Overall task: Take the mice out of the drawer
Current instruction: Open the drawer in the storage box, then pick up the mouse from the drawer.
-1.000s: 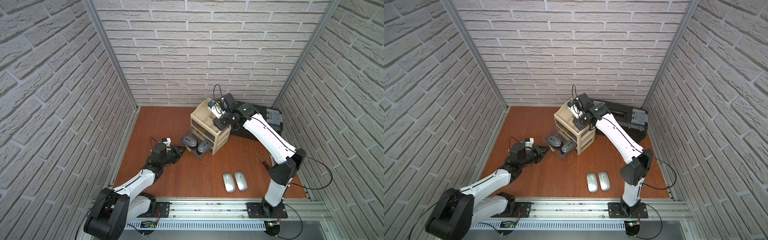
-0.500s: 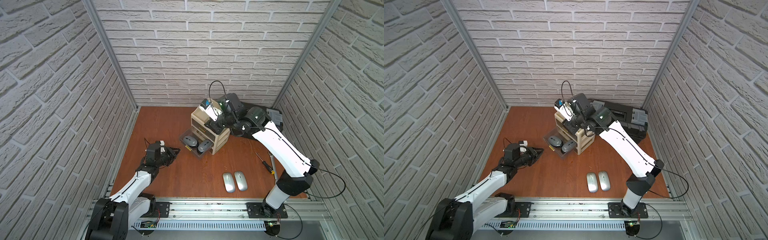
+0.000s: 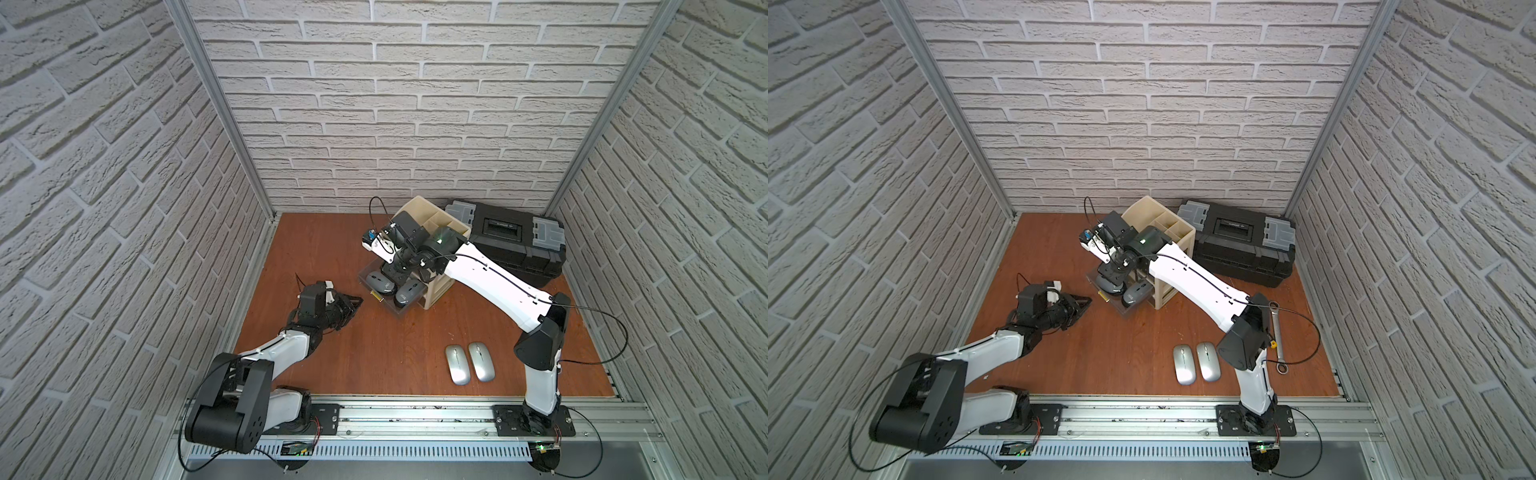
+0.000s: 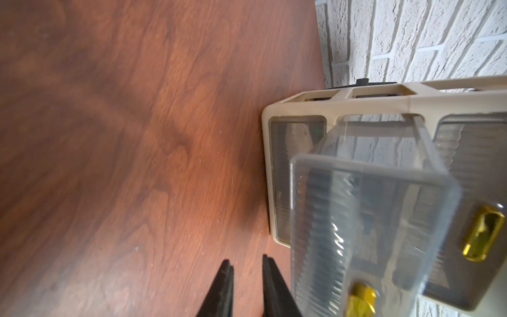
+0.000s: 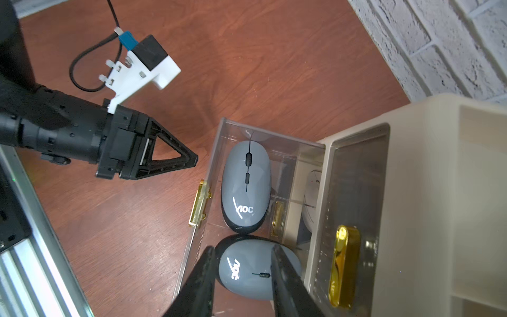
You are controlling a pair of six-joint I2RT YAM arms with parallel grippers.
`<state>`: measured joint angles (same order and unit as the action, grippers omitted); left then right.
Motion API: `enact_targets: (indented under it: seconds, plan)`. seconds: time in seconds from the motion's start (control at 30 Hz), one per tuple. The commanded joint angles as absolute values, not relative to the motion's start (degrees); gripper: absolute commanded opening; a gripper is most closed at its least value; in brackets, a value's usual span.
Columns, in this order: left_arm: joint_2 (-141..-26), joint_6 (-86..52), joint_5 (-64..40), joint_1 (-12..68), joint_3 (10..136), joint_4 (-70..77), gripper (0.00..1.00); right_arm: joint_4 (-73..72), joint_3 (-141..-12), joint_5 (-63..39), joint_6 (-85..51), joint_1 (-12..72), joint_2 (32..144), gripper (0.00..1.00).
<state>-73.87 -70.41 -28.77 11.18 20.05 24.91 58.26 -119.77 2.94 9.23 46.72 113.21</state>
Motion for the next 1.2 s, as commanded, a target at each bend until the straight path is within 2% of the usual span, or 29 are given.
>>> enact_targets:
  seconds: [0.0, 0.17, 0.5, 0.7, 0.87, 1.17]
  plan:
    - [-76.6, -68.8, -29.4, 11.0, 18.9, 35.8, 0.20, 55.7, -119.5, 4.1, 9.3, 47.1, 114.5, 0.35]
    - [-80.0, -68.0, -29.3, 12.1, 19.7, 39.0, 0.16, 56.3, -119.5, 5.3, 11.2, 47.0, 117.9, 0.34]
    - [-89.3, -70.6, -28.5, 14.2, 20.6, 49.8, 0.15, 57.6, -121.3, 5.2, 13.4, 46.8, 122.3, 0.34]
    - [-93.1, -71.5, -27.3, 16.1, 21.6, 53.4, 0.14, 58.8, -121.2, 1.0, 13.5, 46.0, 123.9, 0.39]
    - [-93.2, -70.9, -26.7, 17.7, 22.8, 52.5, 0.14, 59.1, -120.6, -1.7, 13.5, 44.7, 124.5, 0.48]
    - [-98.1, -72.9, -26.5, 19.1, 23.5, 58.2, 0.13, 59.5, -120.8, -4.9, 13.1, 42.9, 126.5, 0.54]
